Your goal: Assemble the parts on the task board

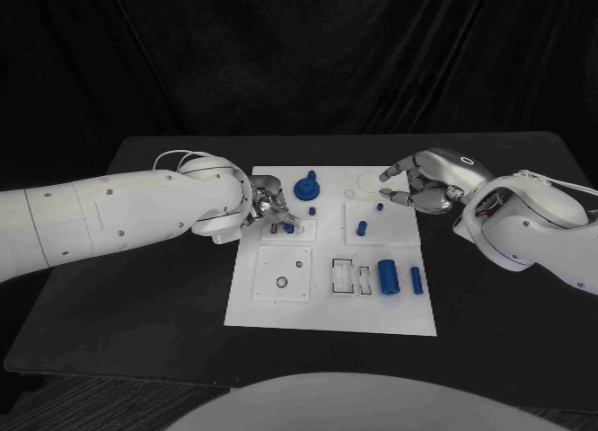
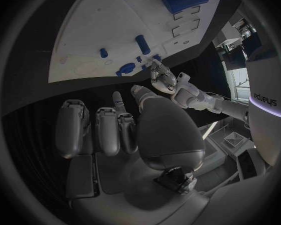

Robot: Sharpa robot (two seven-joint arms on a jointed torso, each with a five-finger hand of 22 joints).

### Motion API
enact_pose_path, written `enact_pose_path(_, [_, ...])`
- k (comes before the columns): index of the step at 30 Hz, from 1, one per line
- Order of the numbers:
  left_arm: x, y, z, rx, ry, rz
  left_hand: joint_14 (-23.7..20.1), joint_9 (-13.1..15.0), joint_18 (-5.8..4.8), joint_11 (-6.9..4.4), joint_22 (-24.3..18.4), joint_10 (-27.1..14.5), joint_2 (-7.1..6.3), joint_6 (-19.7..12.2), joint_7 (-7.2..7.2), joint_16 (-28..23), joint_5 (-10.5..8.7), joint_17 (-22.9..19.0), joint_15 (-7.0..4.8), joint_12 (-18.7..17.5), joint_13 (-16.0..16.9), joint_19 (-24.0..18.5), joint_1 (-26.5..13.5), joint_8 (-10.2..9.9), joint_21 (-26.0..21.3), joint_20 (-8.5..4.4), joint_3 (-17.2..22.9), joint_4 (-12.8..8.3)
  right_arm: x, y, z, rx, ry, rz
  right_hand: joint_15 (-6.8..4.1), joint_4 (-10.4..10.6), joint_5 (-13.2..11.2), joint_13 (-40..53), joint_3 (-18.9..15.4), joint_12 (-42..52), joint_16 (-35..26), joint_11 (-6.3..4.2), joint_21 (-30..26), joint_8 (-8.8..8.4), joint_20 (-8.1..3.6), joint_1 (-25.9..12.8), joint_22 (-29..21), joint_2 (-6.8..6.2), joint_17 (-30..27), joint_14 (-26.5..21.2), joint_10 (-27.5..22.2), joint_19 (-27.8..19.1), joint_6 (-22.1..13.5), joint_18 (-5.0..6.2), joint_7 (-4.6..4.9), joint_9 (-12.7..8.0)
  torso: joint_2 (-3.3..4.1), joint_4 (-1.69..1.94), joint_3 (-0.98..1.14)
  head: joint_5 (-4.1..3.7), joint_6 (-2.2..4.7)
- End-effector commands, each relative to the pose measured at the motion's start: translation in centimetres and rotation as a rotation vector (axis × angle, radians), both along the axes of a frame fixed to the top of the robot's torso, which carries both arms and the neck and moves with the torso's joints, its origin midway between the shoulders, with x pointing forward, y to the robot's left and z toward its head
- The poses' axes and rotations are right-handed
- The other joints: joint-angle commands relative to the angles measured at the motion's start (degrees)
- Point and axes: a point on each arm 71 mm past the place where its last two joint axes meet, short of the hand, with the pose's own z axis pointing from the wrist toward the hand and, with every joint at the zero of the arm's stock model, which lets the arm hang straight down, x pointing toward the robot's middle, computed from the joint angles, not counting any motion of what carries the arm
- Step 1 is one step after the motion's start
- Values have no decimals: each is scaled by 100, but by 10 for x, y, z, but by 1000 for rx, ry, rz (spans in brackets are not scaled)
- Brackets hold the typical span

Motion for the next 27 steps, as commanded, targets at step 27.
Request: enact_pose_path(27, [1, -4, -2, 43, 1, -29, 595, -87, 95, 37, 1032, 536, 24, 213, 50, 15, -1495, 1509, 17, -28, 1417, 67, -910, -156, -84, 5, -867, 788, 0, 0, -3, -1, -2, -11, 43, 19, 30, 1420, 20, -13, -13, 35, -35, -37, 42, 8, 1076, 5, 216, 357, 541, 158, 39, 99, -4, -7, -3, -4, 3, 14, -1])
